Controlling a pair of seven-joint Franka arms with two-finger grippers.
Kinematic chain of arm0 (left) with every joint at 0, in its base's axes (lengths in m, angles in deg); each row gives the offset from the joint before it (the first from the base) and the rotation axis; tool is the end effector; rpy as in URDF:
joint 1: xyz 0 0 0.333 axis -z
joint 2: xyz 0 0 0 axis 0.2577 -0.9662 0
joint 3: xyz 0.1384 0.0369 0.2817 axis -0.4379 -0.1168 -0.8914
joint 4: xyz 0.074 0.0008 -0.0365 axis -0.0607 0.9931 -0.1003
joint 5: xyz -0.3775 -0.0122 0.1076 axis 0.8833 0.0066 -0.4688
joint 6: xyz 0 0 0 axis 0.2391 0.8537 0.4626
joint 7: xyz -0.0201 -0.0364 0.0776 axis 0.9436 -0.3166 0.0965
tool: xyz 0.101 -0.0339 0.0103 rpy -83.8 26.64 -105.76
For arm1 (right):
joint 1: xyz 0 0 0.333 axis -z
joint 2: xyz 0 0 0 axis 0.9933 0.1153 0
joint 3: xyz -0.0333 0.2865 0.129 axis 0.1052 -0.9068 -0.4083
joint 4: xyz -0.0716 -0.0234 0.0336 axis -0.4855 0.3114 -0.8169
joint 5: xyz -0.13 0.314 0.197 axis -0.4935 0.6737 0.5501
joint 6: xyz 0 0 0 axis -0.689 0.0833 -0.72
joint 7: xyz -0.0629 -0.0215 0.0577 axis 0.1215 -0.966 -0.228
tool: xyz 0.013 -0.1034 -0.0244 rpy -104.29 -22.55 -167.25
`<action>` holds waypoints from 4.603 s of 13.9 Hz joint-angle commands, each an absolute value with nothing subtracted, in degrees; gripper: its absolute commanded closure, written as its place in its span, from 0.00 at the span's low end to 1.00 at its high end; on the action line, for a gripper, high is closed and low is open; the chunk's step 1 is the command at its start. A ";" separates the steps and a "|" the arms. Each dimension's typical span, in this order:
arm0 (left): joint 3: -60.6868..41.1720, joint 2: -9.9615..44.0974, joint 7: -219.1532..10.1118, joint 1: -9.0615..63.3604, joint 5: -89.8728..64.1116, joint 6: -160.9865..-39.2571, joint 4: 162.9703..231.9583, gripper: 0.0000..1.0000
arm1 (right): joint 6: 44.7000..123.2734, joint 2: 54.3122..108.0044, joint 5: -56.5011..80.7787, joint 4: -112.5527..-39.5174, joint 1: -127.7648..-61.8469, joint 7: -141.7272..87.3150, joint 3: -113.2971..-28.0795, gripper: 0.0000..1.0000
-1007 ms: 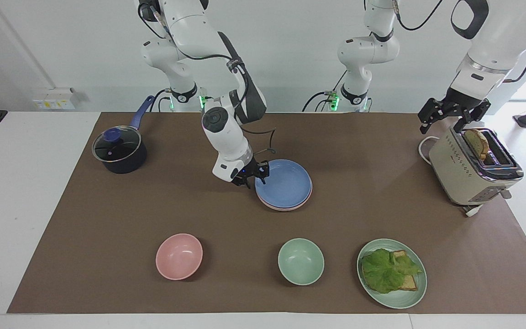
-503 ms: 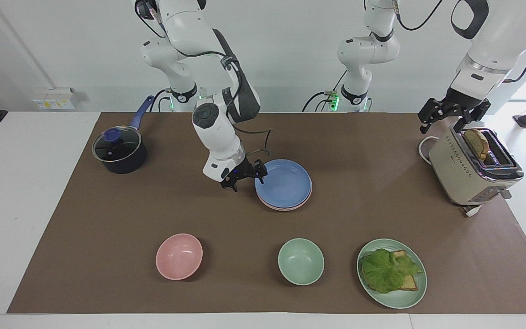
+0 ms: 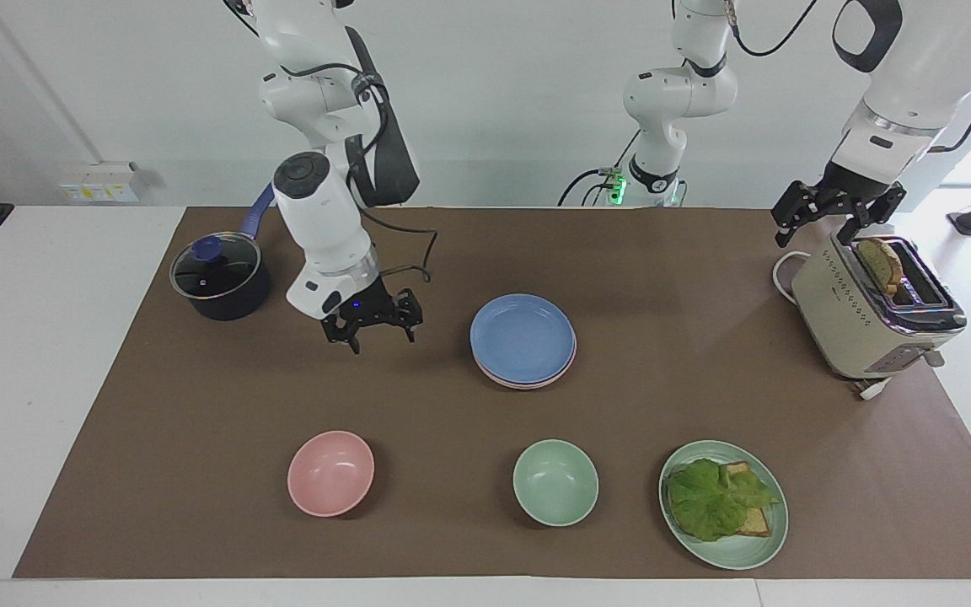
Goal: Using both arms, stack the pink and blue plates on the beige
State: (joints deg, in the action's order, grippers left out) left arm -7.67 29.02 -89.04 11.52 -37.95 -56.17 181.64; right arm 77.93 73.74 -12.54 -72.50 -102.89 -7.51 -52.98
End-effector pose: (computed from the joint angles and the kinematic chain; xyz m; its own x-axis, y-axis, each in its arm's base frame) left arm 0.5502 -0.0176 0.6231 0.9981 -0.0302 0.0528 -0.0303 -0.9995 -0.0006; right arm 0.6002 0.1073 0.4959 0.9959 -0.0791 0.0446 -0.0751 -0.9936 -0.0842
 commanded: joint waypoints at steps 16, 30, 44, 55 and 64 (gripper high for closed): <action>-7.42 29.33 -88.73 10.98 -38.54 -55.43 181.69 0.00 | 63.07 63.27 -16.78 -75.29 -83.56 -18.94 -53.20 0.00; -7.34 29.33 -88.73 11.07 -38.54 -55.34 181.69 0.00 | 57.53 59.93 -19.68 -68.26 -84.87 -24.66 -55.31 0.00; -7.34 29.33 -88.73 11.07 -38.54 -55.43 181.78 0.00 | 56.22 57.47 -20.21 -69.58 -86.90 -23.43 -56.72 0.00; -7.34 29.33 -88.73 11.07 -38.54 -55.34 181.78 0.00 | 56.74 57.29 -19.95 -69.93 -86.81 -23.86 -56.63 0.00; -7.34 29.33 -88.73 11.06 -38.54 -55.43 181.69 0.00 | 56.83 57.38 -19.94 -70.02 -86.90 -24.92 -56.63 0.00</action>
